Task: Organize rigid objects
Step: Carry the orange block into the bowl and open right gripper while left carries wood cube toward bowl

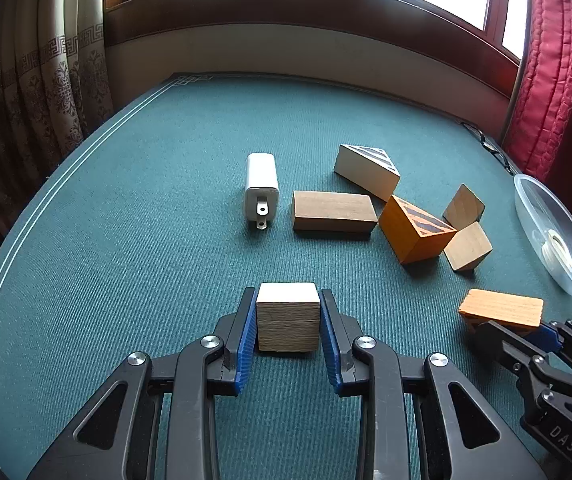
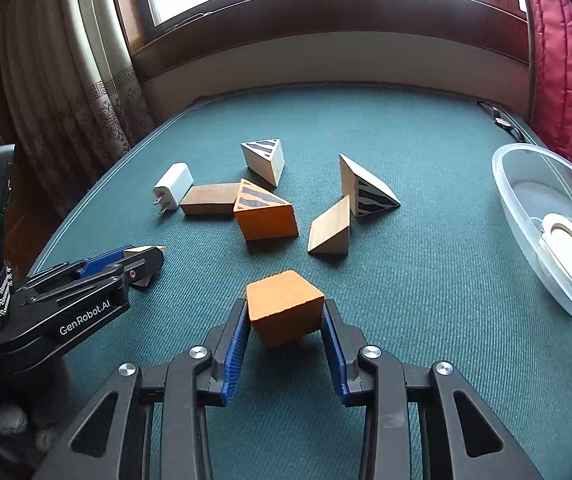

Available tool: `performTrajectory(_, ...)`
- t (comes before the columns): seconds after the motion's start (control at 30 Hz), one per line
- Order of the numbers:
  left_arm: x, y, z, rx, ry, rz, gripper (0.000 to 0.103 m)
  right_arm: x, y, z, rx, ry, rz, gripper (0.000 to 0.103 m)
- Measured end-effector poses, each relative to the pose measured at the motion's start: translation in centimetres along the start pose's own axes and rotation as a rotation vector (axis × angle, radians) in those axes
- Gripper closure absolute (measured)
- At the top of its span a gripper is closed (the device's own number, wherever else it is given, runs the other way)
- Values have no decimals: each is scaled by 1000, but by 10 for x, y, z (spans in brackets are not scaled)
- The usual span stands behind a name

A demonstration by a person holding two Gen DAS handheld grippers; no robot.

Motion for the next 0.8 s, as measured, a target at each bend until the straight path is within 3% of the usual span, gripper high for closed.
performTrajectory(0.3,-2,1,-4,7,13,13,72,0,-11,-24,-11,68,-31,65)
performTrajectory(0.8,-4,-10,-43,-16,99,6,73,2,-44,-83,-59,194,-115,65)
Point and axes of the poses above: each gripper's, at about its wrist camera, not at the fingertips, and y roughly the way its jaws point, z to its left, x to its top, the point moved 9 cm from there along y, roughly the way its jaws point, and after that the axes turned 11 degrees about z, right-handed, at the moved point
